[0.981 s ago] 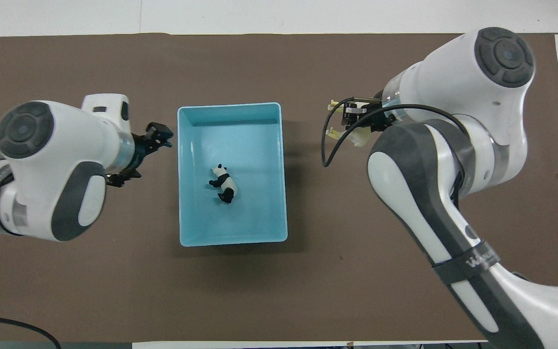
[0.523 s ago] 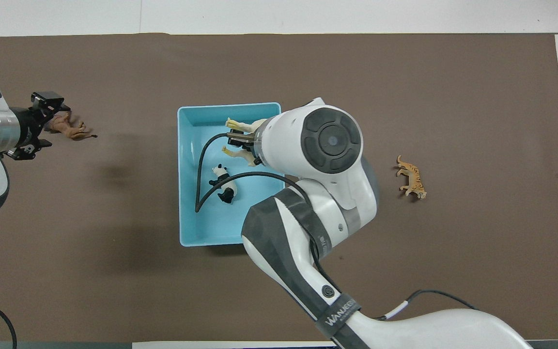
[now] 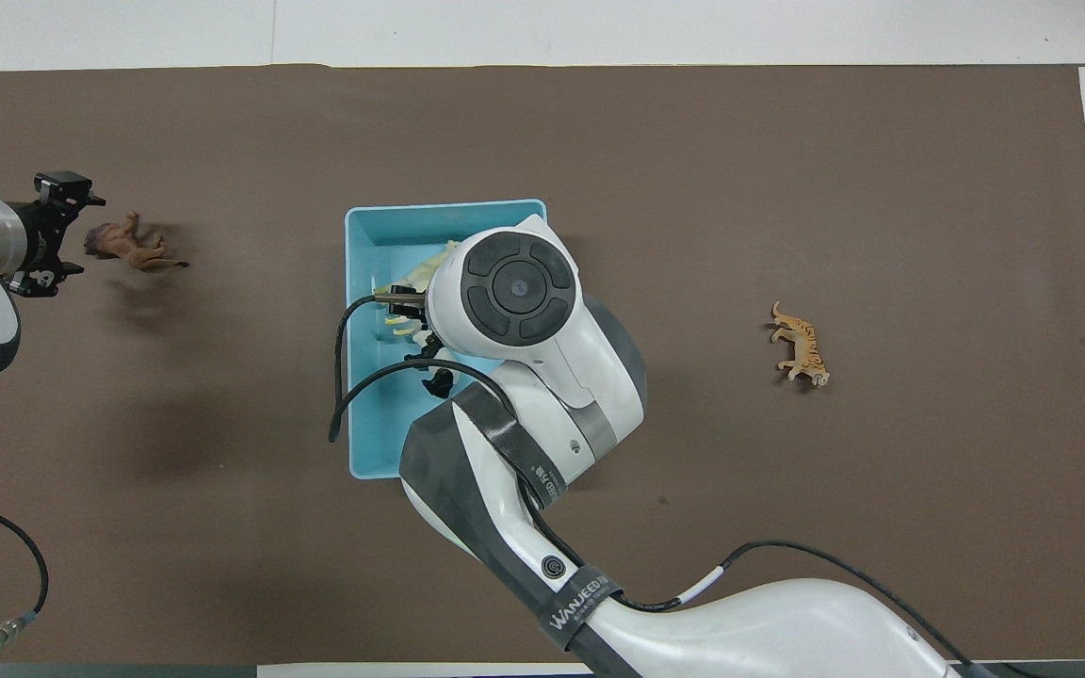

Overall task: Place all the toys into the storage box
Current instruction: 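Drop the llama into the box while the left gripper reaches the horse, then grip the horse with the left gripper while the right gripper grips the deer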

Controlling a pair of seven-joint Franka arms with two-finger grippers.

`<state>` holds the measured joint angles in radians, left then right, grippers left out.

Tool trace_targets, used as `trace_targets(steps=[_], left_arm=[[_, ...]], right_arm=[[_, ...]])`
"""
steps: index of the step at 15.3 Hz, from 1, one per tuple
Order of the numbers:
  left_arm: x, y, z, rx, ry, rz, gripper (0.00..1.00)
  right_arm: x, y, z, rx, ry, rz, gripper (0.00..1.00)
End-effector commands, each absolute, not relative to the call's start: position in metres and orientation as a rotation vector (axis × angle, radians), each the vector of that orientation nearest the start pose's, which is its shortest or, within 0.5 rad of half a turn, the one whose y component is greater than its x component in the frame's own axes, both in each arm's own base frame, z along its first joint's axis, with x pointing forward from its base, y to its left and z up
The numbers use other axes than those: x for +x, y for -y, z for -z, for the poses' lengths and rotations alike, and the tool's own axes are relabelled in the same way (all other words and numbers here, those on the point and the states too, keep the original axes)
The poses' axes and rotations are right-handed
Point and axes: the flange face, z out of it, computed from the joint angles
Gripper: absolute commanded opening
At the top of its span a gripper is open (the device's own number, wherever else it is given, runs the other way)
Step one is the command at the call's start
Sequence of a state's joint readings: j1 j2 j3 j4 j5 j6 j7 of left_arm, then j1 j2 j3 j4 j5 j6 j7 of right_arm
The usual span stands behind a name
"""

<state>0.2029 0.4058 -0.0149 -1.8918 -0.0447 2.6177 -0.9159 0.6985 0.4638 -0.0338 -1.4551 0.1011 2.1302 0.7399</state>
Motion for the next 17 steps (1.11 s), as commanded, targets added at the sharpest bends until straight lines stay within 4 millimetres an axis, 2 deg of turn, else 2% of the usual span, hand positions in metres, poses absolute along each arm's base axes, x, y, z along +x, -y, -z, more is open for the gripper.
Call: trace_targets(steps=[1,4,6,8,10,11,12,14,17], left_arm=[[0.646,-0.134,-0.308,-2.680,1.833,0.461,1.00],[0.647,-0.136,-0.307,-2.612,1.956,0.486,1.00],[0.647,-0.135,-0.299,-2.550,2.060,0.492,1.00],[0.649,-0.133,-0.299,-2.501,2.142,0.510,1.00],[0.650,-0.128,-0.291,-2.465,2.199,0.497,1.00],[0.651,-0.126,-0.280,-2.443,2.231,0.492,1.00],[0.651,-0.125,-0.278,-2.421,2.260,0.487,1.00],[0.653,-0.119,-0.279,-2.420,2.270,0.484,1.00],[0.653,-0.119,-0.278,-2.415,2.276,0.489,1.00]], right_arm=[[0.586,-0.370,-0.482,-2.991,-0.092,0.165,1.00],[0.616,-0.283,-0.495,-3.030,0.149,0.110,1.00],[0.634,-0.214,-0.496,-3.056,0.156,0.071,1.00],[0.647,-0.145,-0.489,-3.066,0.158,0.046,1.00],[0.644,-0.100,-0.473,-3.064,0.256,0.003,1.00],[0.638,-0.090,-0.462,-3.060,0.305,-0.006,1.00],[0.629,-0.083,-0.443,-3.063,0.305,0.028,1.00],[0.611,-0.044,-0.412,-3.071,0.260,0.098,1.00],[0.577,-0.039,-0.376,-3.063,0.350,0.026,1.00]])
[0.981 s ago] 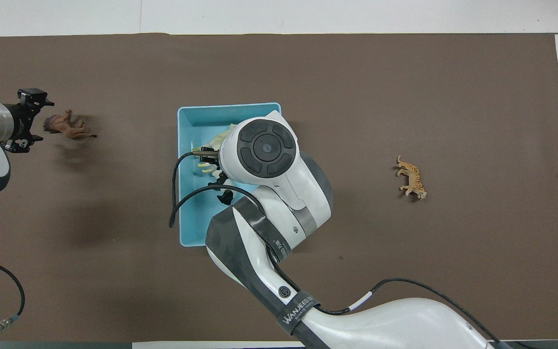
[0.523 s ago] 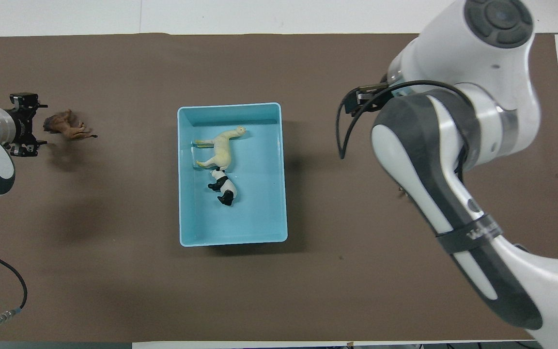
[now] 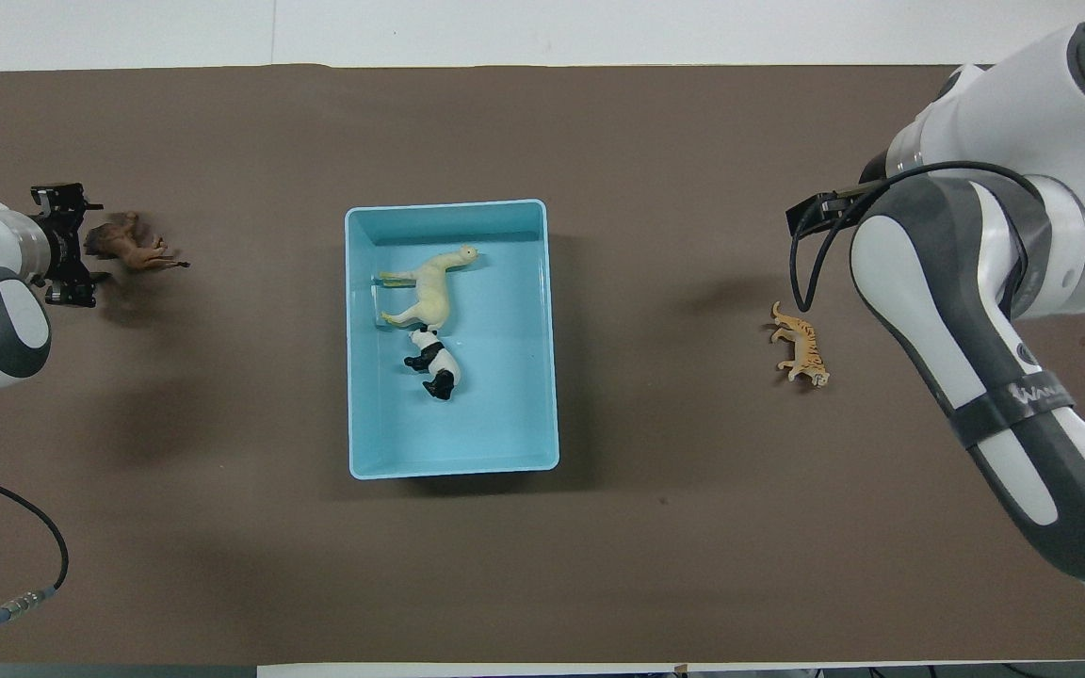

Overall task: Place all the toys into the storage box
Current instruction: 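Grip the horse with the left gripper while the right gripper grips the deer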

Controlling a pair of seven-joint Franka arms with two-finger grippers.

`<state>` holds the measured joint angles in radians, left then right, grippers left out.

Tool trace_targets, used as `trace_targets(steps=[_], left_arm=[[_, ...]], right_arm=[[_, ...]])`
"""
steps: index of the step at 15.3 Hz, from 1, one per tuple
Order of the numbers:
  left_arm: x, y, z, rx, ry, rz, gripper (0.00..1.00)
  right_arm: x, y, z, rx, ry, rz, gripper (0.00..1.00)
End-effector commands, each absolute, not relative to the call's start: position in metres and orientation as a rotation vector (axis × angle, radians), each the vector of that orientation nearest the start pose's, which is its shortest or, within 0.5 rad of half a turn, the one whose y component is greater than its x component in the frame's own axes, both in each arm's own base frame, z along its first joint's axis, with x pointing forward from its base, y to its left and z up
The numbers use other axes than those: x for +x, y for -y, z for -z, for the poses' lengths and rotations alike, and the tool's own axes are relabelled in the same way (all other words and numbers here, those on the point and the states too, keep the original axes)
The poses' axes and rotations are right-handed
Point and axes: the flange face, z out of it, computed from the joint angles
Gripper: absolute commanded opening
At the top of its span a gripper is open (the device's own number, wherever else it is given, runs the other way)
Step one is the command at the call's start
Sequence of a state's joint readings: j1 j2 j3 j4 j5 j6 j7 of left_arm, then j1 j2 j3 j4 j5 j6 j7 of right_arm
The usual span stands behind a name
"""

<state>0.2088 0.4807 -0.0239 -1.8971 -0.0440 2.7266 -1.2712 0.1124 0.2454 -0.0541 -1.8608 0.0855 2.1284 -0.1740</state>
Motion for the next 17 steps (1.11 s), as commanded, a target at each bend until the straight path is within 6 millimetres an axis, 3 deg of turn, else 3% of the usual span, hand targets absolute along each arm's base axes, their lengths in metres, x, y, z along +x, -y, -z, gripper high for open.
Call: trace_targets(steps=[1,2,7,8,11,13,15,17], left_arm=[[0.652,-0.120,-0.278,-2.413,2.278,0.489,1.00],[0.652,-0.120,-0.278,-2.413,2.278,0.489,0.91],[0.648,-0.117,-0.273,-2.423,2.258,0.473,0.22],[0.649,-0.117,-0.275,-2.425,2.252,0.472,0.15],[0.667,-0.111,-0.298,-2.437,2.233,0.438,0.14],[0.689,-0.094,-0.337,-2.468,2.191,0.379,0.14],[0.696,-0.081,-0.371,-2.484,2.176,0.313,0.14],[0.689,-0.042,-0.409,-2.550,2.137,0.270,0.14]], right_arm=[[0.569,-0.033,-0.365,-3.066,0.344,0.041,1.00],[0.563,-0.031,-0.355,-3.068,0.341,0.048,1.00],[0.546,-0.042,-0.331,-3.071,0.345,0.060,1.00],[0.542,-0.042,-0.326,-3.072,0.353,0.074,1.00],[0.537,-0.042,-0.314,-3.075,0.346,0.088,1.00],[0.536,-0.044,-0.309,-3.076,0.356,0.095,1.00],[0.532,-0.045,-0.304,-3.077,0.354,0.104,0.99],[0.530,-0.044,-0.295,-3.078,0.356,0.086,0.99]])
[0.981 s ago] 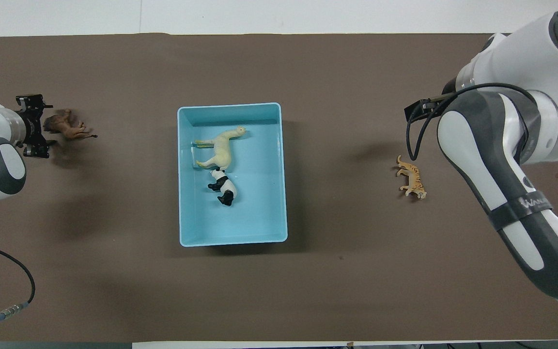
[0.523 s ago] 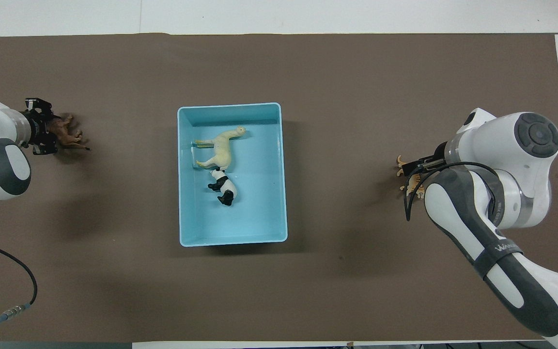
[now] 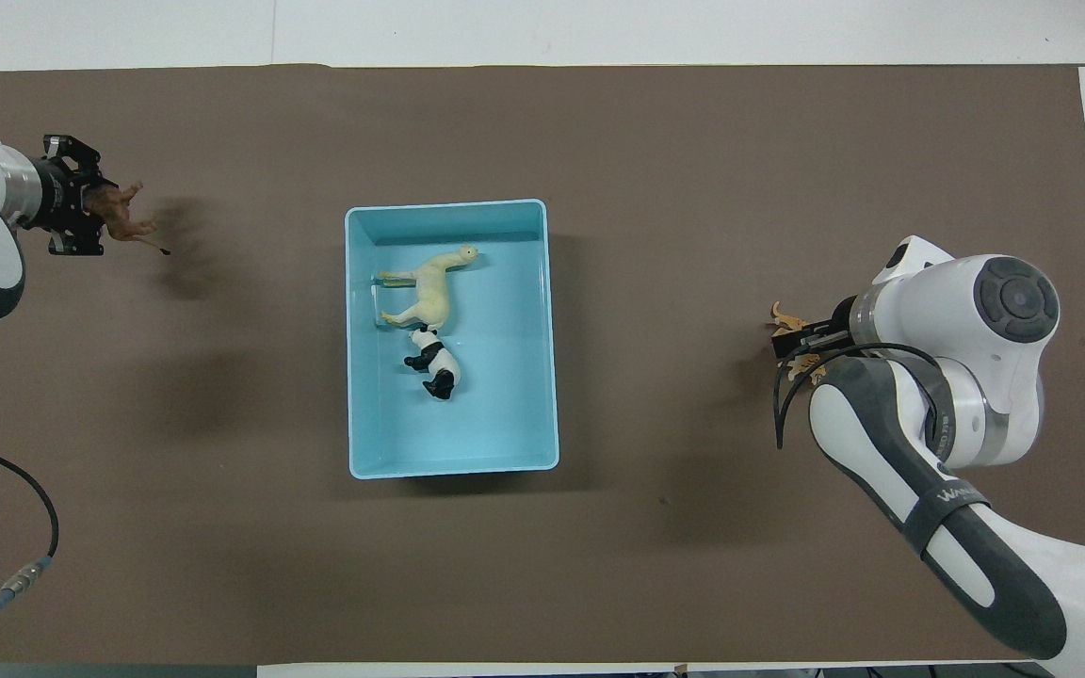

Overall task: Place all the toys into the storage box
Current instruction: 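Grip the horse with the left gripper while the right gripper grips the deer, then place the brown horse in the box with the left gripper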

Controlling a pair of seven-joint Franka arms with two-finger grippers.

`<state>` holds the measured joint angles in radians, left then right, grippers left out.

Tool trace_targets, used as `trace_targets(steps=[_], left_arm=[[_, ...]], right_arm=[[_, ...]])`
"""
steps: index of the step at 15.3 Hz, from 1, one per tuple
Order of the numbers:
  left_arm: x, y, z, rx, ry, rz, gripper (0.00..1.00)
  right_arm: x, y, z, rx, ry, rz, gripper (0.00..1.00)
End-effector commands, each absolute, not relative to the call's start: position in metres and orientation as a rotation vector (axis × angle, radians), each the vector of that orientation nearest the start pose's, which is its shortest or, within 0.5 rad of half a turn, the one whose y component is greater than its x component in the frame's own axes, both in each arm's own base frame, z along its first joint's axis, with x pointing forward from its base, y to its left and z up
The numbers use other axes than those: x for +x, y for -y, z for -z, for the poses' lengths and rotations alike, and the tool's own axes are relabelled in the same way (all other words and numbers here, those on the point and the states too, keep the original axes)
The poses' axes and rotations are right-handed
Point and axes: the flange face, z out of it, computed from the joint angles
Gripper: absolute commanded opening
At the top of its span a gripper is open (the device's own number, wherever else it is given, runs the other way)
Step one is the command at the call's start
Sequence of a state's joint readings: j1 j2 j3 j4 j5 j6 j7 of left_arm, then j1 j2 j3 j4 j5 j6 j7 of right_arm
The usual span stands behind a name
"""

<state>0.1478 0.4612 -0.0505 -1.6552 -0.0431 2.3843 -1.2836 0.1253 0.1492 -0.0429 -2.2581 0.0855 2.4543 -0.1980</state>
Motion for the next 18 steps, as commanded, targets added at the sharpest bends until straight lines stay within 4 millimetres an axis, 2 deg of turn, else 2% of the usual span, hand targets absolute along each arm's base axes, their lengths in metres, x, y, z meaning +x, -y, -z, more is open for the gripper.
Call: trace_targets(steps=[1,3,4,6,8,9,10,11,12,13,14,15,17,18], left_arm=[[0.680,-0.017,-0.428,-2.587,2.083,0.220,0.14],[0.661,0.046,-0.452,-2.660,1.945,0.110,0.14],[0.650,0.088,-0.454,-2.683,1.893,0.073,0.14],[0.626,0.163,-0.446,-2.728,1.813,0.039,0.14],[0.585,0.226,-0.426,-2.817,1.653,0.027,0.14],[0.563,0.246,-0.413,-2.859,1.591,0.043,0.15],[0.542,0.260,-0.397,-2.908,1.547,0.078,0.20],[0.527,0.272,-0.388,-2.955,1.524,0.123,0.44],[0.527,0.274,-0.388,-2.969,1.522,0.140,0.87],[0.527,0.274,-0.391,-2.970,1.490,0.134,1.00],[0.528,0.273,-0.398,-2.951,1.475,0.111,1.00],[0.530,0.271,-0.418,-2.948,1.476,0.112,1.00],[0.528,0.261,-0.461,-2.955,1.415,0.151,1.00],[0.527,0.245,-0.485,-2.960,1.378,0.165,1.00]], right_arm=[[0.530,-0.044,-0.292,-3.077,0.367,0.081,0.99],[0.529,-0.044,-0.288,-3.078,0.367,0.069,0.94],[0.529,-0.044,-0.287,-3.078,0.367,0.067,0.88],[0.529,-0.044,-0.286,-3.078,0.362,0.062,0.67],[0.528,-0.044,-0.286,-3.079,0.351,0.057,0.19],[0.528,-0.043,-0.286,-3.079,0.348,0.052,0.03],[0.528,-0.042,-0.286,-3.080,0.346,0.047,0.00],[0.531,-0.039,-0.289,-3.079,0.336,0.045,0.00],[0.537,-0.038,-0.297,-3.078,0.333,0.048,0.00],[0.547,-0.040,-0.314,-3.074,0.334,0.041,0.00],[0.560,-0.040,-0.336,-3.070,0.333,0.035,0.00],[0.573,-0.042,-0.359,-3.065,0.325,0.044,0.00],[0.600,-0.058,-0.408,-3.054,0.251,0.082,0.00],[0.612,-0.069,-0.433,-3.047,0.202,0.106,0.00]])
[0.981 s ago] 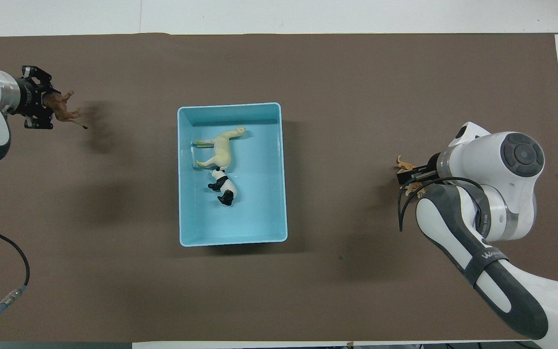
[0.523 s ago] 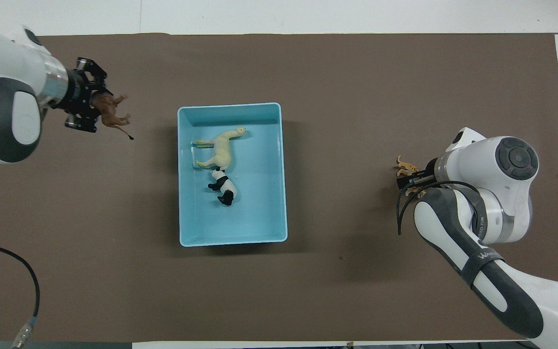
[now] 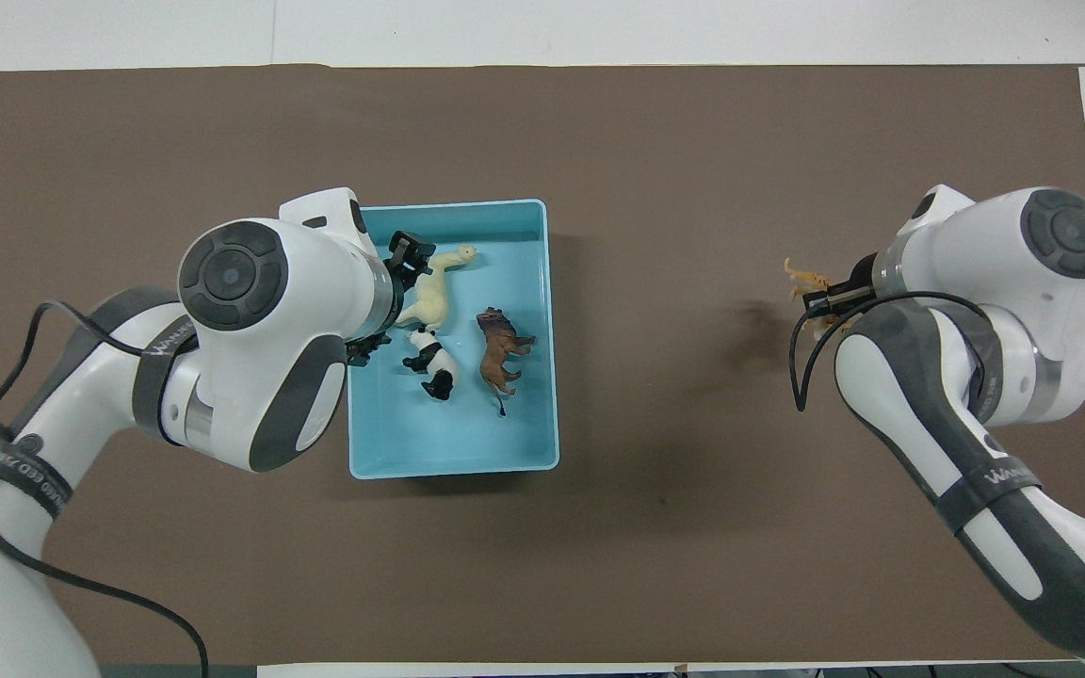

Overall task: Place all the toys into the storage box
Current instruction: 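Place the brown horse in the box with the left gripper, then carry the deer into the box while the left gripper withdraws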

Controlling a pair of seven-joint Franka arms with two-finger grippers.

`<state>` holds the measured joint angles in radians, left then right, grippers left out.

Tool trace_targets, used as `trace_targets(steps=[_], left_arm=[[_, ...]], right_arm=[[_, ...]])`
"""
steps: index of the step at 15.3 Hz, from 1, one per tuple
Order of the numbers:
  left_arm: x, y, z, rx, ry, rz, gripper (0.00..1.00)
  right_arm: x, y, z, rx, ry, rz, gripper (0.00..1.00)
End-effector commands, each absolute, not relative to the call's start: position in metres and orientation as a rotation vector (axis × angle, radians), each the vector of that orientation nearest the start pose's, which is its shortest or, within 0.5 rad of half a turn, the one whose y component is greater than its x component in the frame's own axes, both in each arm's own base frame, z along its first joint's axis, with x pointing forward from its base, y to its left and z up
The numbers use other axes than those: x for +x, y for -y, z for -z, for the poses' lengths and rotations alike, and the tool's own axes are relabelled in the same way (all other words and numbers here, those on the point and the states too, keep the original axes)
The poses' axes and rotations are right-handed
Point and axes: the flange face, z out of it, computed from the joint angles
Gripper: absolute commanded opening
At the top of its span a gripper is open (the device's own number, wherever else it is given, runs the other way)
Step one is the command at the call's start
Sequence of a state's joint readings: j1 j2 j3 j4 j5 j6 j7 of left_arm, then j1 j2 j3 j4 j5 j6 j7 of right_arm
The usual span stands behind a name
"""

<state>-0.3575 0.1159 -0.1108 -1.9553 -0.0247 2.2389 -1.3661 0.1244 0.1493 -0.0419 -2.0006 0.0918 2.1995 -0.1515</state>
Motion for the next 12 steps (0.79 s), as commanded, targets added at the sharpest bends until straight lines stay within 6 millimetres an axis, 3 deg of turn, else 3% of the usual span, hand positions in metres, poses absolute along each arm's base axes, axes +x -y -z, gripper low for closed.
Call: trace_targets(steps=[1,2,4,6,9,10,11,12], left_arm=[[0.527,0.222,-0.508,-2.979,1.298,0.174,1.00],[0.526,0.200,-0.531,-3.008,1.208,0.191,1.00],[0.532,0.167,-0.565,-3.012,1.142,0.184,1.00],[0.538,0.132,-0.597,-3.028,1.017,0.151,1.00],[0.533,0.089,-0.615,-3.076,0.670,0.045,1.00],[0.530,0.083,-0.625,-3.094,0.529,0.007,1.00],[0.530,0.079,-0.628,-3.108,0.407,-0.017,1.00],[0.530,0.073,-0.627,-3.113,0.346,-0.036,1.00]], right_arm=[[0.623,-0.091,-0.458,-3.026,0.165,0.116,0.00],[0.630,-0.118,-0.477,-2.988,0.102,0.111,0.00],[0.632,-0.167,-0.495,-2.957,0.026,0.131,0.00],[0.614,-0.245,-0.497,-2.930,0.034,0.165,0.00],[0.573,-0.358,-0.485,-2.871,-0.017,0.237,0.00],[0.564,-0.382,-0.477,-2.860,-0.050,0.236,0.00],[0.559,-0.394,-0.475,-2.851,-0.061,0.243,0.00],[0.557,-0.403,-0.469,-2.841,-0.056,0.255,0.16]])
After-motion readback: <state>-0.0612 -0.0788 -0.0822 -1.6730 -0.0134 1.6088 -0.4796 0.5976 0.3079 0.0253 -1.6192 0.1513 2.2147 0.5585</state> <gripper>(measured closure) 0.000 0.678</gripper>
